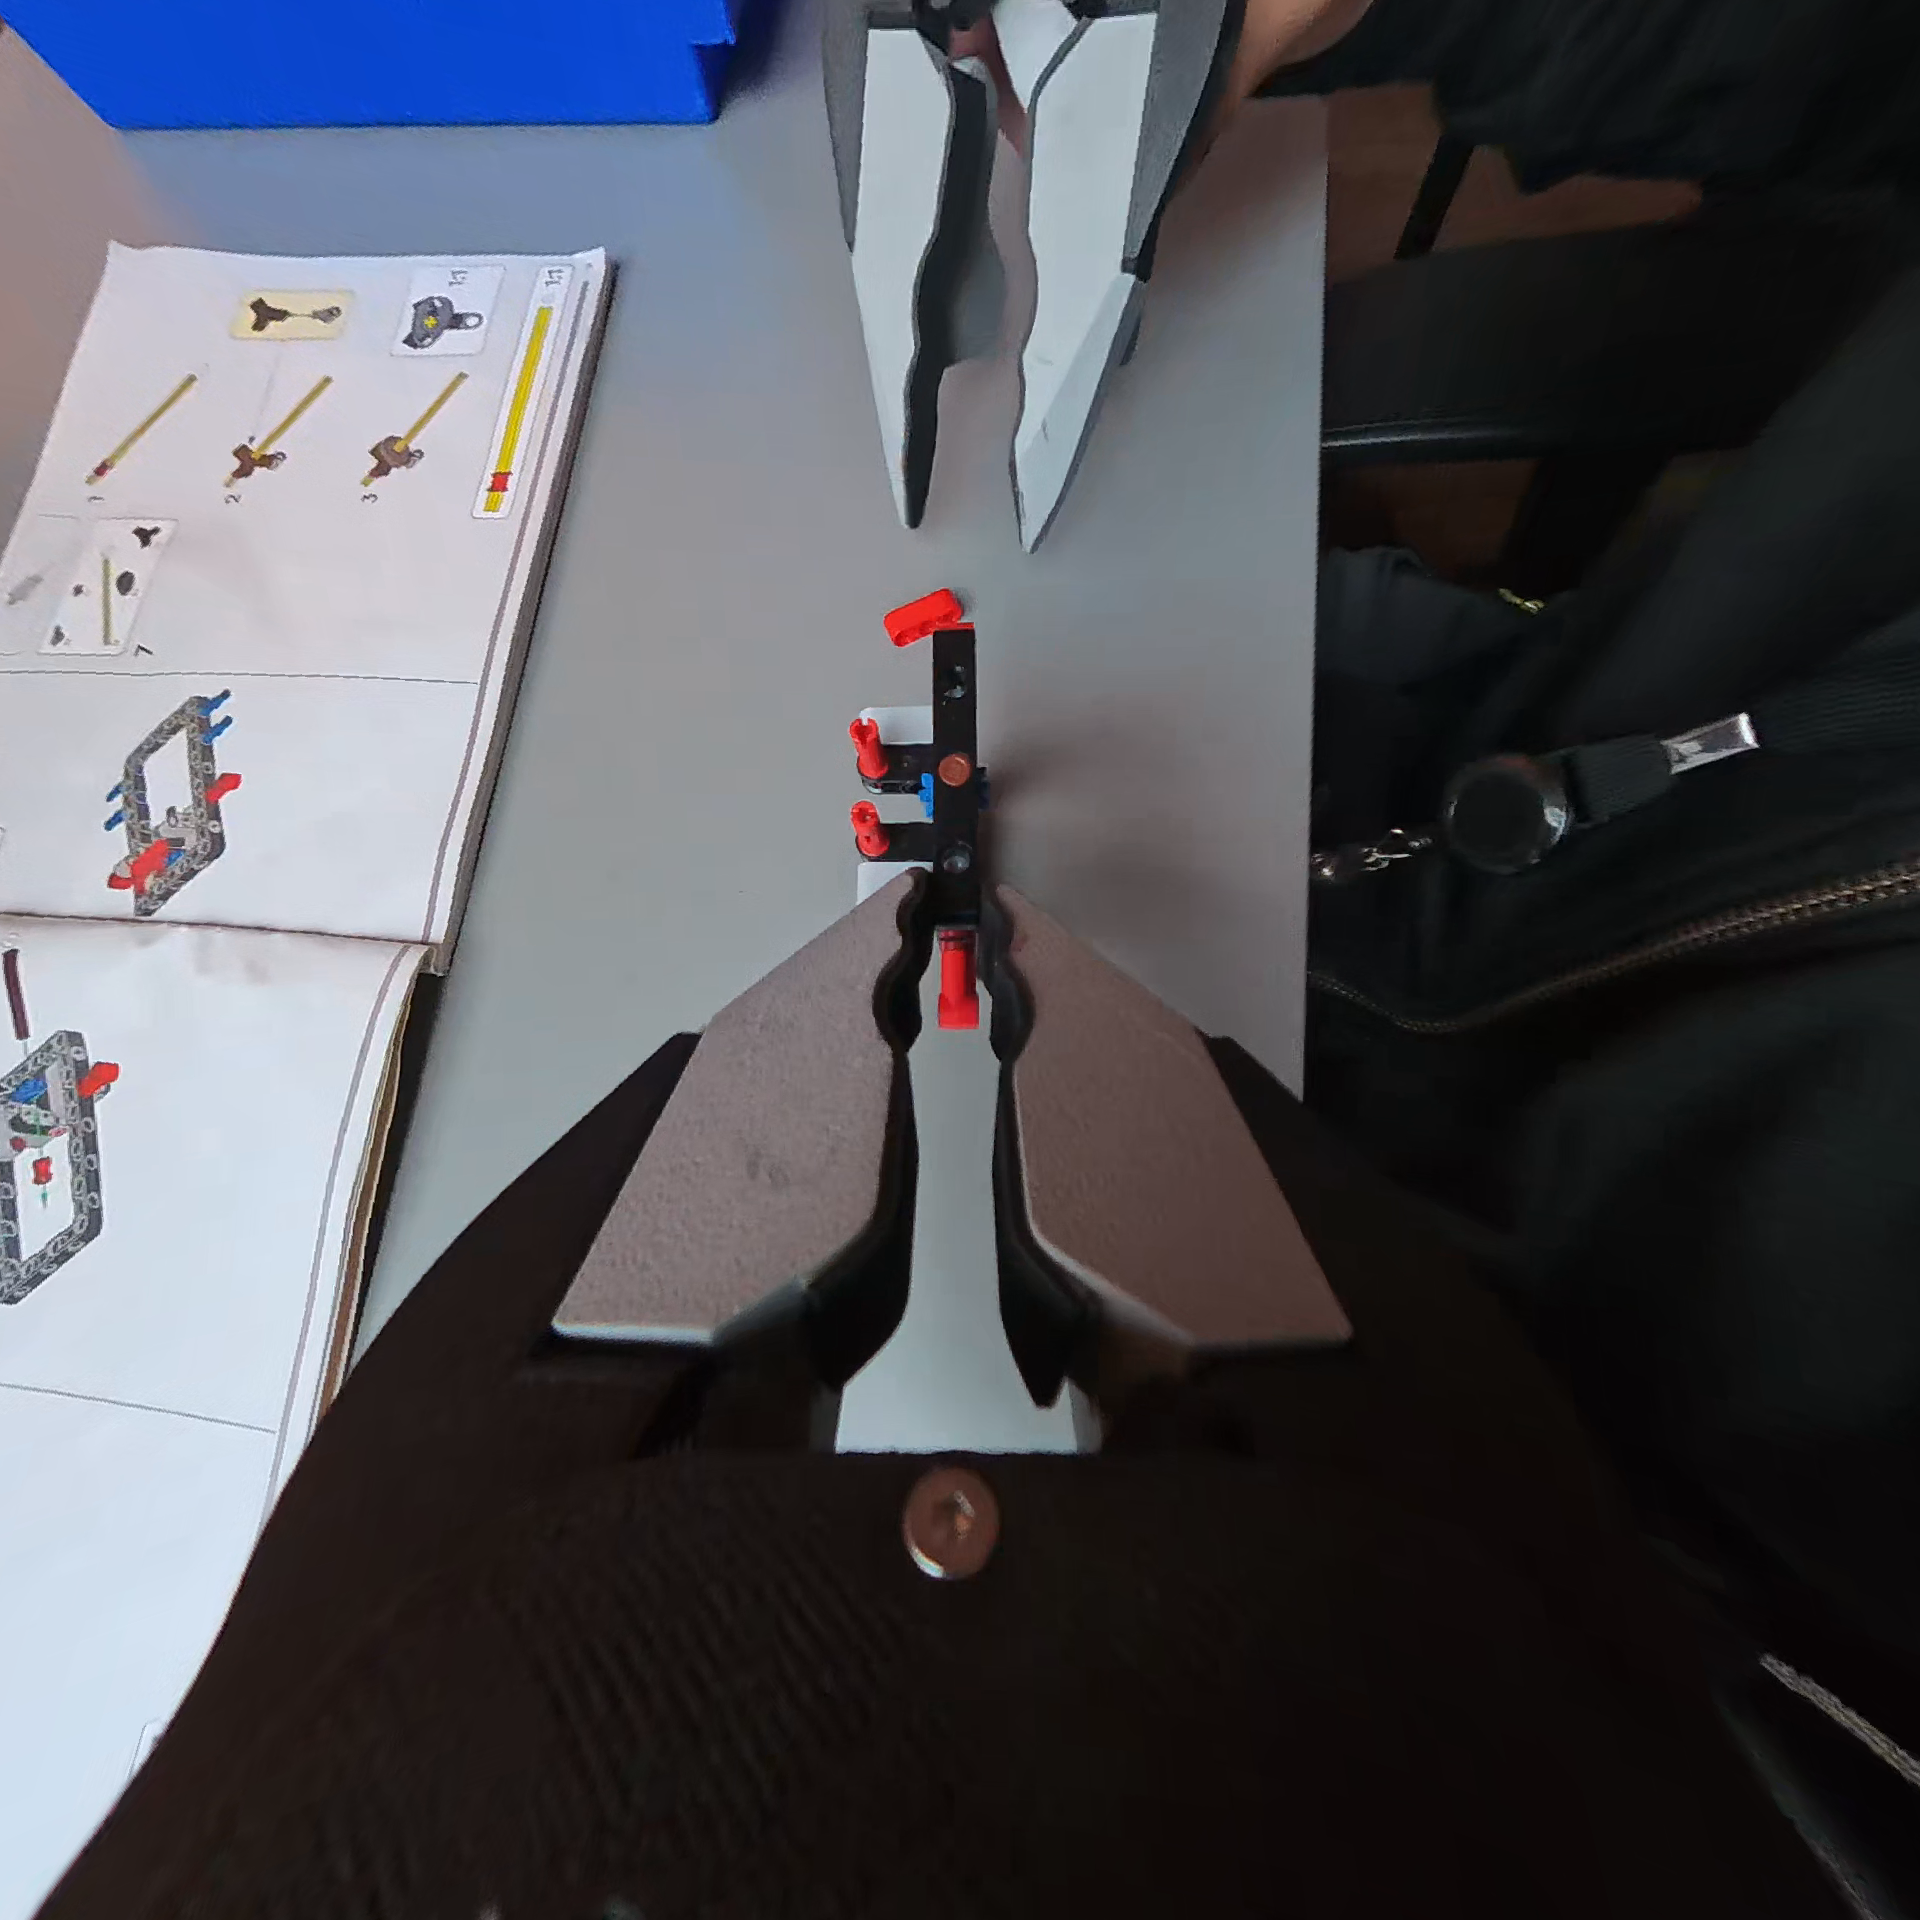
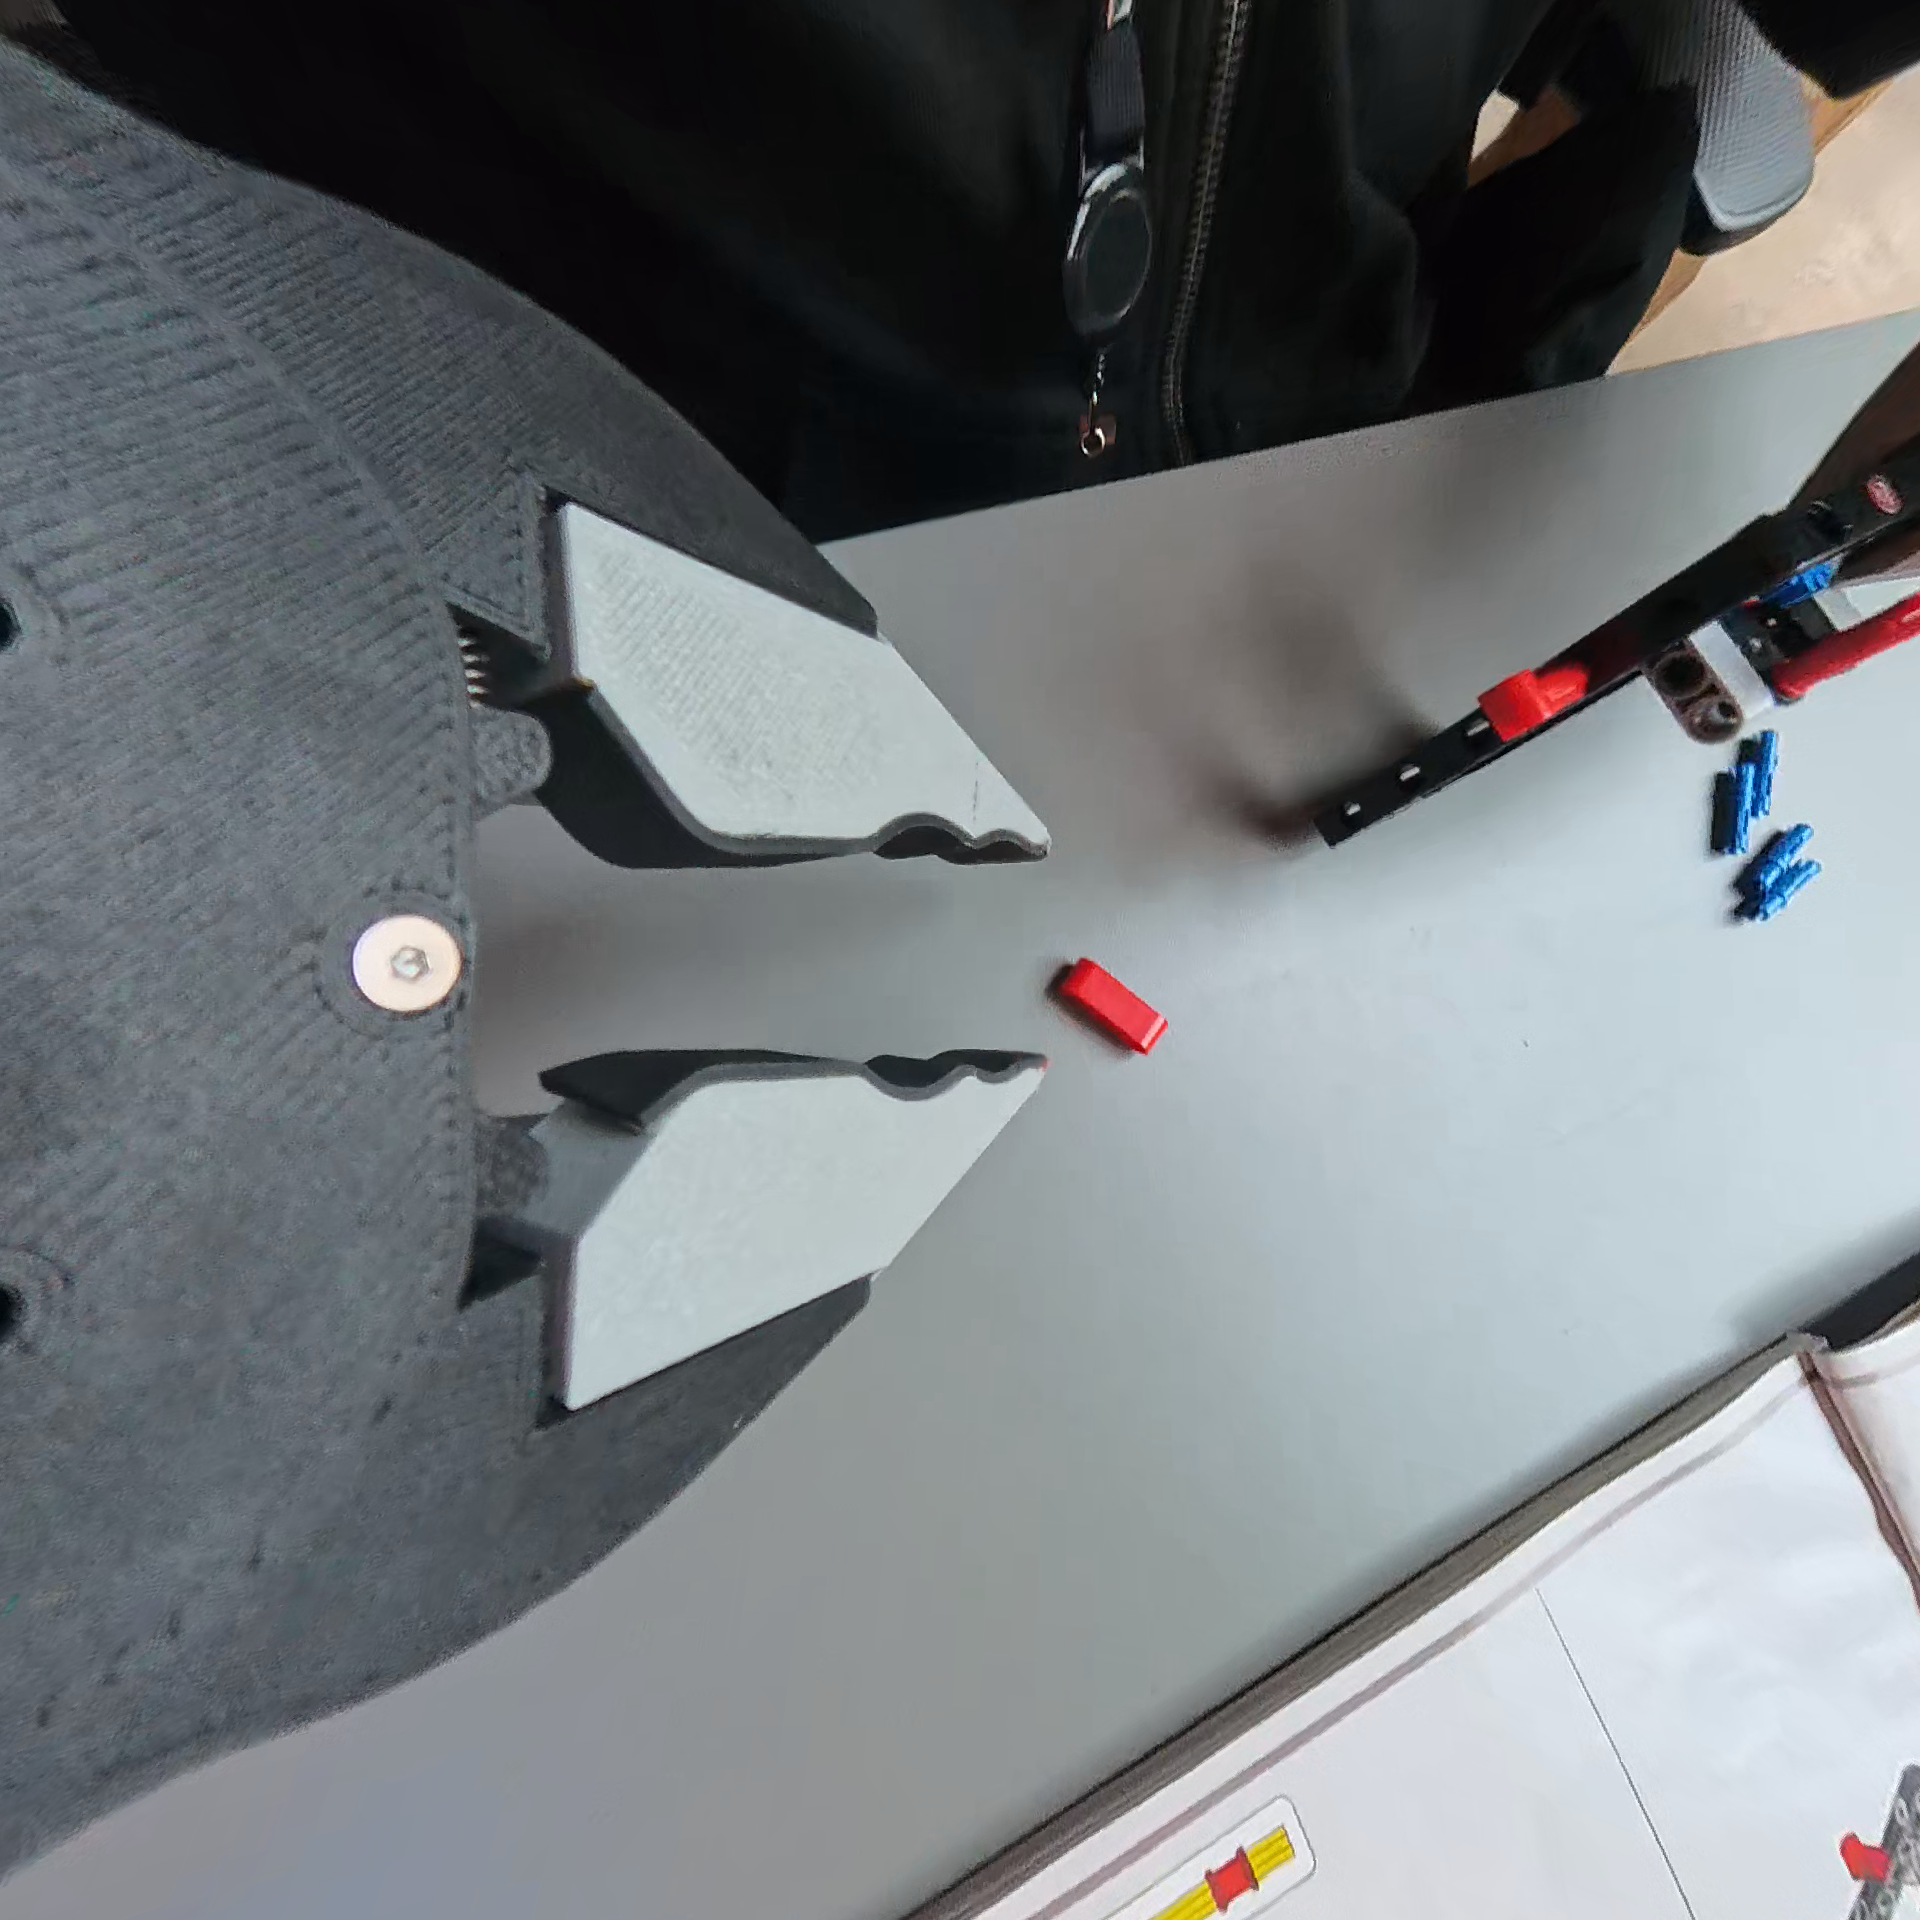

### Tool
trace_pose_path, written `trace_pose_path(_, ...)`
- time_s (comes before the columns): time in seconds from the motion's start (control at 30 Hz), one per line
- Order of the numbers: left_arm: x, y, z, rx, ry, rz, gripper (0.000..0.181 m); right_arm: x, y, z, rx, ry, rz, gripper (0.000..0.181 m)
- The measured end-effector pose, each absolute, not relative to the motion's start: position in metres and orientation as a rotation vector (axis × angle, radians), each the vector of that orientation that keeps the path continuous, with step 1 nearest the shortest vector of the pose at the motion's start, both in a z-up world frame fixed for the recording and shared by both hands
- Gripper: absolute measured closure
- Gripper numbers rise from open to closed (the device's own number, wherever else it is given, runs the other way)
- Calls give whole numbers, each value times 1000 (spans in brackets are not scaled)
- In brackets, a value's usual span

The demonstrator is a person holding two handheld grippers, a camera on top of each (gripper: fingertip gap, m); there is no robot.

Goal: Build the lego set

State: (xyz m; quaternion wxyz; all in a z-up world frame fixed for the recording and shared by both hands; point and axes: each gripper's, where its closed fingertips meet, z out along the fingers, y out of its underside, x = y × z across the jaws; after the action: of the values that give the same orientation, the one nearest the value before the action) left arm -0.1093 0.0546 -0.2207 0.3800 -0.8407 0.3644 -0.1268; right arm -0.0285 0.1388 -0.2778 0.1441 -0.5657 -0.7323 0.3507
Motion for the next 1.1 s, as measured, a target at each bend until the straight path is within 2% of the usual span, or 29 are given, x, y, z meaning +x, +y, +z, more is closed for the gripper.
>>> trace_pose_path(0.17, -108, 58, -221, -2158, 979, -354, 175, -33, 142, -275, -1661, -2080, 1090, 148)
trace_pose_path(0.33, -106, 63, -222, -2195, 1019, -369, 175, -37, 144, -285, -1685, -2125, 986, 155)
trace_pose_path(0.57, -100, 69, -221, -2166, 1012, -401, 175, -47, 140, -292, -1726, -2123, 898, 155)
trace_pose_path(0.63, -98, 70, -221, -2164, 995, -427, 173, -49, 140, -294, -1706, -2138, 856, 175)
trace_pose_path(0.73, -96, 70, -221, -2154, 990, -448, 170, -49, 138, -293, -1663, -2170, 827, 176)
trace_pose_path(0.9, -95, 71, -221, -2151, 978, -479, 163, -60, 138, -268, -1594, -2083, 995, 176)
trace_pose_path(1.1, -98, 75, -226, -2165, 983, -453, 166, -65, 132, -249, -1507, -2058, 1123, 176)
